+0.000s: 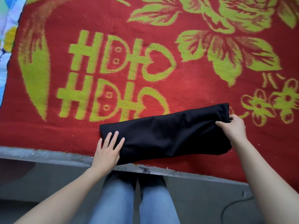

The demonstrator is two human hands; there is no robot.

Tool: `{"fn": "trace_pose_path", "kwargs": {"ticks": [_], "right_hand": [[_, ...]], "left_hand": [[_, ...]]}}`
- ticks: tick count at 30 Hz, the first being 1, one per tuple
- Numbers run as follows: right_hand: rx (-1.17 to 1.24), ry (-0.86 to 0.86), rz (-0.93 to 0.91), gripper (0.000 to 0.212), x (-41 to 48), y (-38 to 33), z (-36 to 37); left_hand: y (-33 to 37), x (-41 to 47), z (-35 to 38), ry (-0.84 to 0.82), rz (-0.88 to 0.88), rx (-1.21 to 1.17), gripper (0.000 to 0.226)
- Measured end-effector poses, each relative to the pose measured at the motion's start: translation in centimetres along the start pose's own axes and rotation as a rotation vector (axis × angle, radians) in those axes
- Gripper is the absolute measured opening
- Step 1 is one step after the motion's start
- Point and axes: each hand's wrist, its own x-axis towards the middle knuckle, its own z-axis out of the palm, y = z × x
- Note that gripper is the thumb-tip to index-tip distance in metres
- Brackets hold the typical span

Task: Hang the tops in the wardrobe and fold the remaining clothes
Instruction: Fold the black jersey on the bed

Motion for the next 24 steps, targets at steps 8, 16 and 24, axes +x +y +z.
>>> {"fn": "trace_pose_path", "kwargs": {"ticks": [8, 16, 24], "right_hand": [[-0.226, -0.203, -0.495, 0.030, -13.2, -9.3, 6.6], [-0.377, -0.784, -0.727, 0.037, -21.2, -11.6, 19.6], [-0.352, -0.146, -1.059, 0.051, -18.4, -5.2, 17.8]], "left_hand": [[-1.6, -1.3, 1.8, -0.117, -0.025, -0.204, 0.069], [-2.3, 0.7, -0.7, -0.109, -0.950, -1.770, 0.052], [-2.9, 0.8, 0.2, 0.050, -0.896, -1.552, 0.027]]}}
